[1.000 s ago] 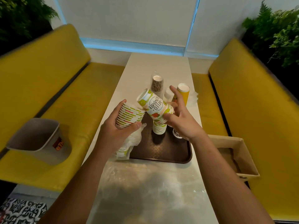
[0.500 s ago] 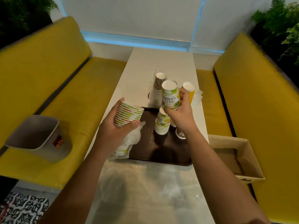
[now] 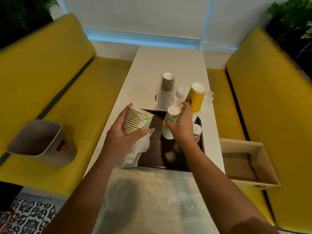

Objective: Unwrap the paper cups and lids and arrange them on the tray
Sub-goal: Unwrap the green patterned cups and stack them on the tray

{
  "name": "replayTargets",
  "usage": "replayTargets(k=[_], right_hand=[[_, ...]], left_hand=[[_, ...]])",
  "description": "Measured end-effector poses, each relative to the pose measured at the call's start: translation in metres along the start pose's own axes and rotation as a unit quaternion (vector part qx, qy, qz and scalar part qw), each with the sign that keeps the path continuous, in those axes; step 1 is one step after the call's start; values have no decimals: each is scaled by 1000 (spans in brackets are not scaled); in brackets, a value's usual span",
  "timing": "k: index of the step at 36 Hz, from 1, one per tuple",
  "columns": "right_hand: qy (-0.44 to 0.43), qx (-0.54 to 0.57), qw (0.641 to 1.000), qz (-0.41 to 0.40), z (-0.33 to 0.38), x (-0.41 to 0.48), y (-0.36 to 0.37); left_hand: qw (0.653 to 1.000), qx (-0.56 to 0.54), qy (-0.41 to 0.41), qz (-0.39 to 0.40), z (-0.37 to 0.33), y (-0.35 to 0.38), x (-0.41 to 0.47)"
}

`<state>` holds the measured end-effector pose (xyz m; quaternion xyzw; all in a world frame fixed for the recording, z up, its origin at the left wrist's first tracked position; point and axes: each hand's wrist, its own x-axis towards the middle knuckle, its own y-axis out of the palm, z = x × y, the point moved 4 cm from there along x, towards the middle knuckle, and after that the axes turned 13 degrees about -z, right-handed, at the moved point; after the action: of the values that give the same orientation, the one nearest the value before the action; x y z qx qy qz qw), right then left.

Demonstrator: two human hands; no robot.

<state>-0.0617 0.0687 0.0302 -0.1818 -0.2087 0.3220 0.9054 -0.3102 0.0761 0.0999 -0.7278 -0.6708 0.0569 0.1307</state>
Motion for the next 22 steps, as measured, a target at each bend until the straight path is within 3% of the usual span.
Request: replayTargets(k=[7,12,18,22], right_hand=[[-103,-89,990,-19,7,-7,-8],[-149,14,985,-84,51,-20,-40],[-244,70,955,154,103,-43,-60],[-250,96,941,207,110,-48,-66]], left_hand=[[1000,8,-2,-1,-5,3,-4],[999,38,10,12,-9,4,-8],[998,48,25,30,-16,4,-14],[998,51,21,41,-19,8,-21]])
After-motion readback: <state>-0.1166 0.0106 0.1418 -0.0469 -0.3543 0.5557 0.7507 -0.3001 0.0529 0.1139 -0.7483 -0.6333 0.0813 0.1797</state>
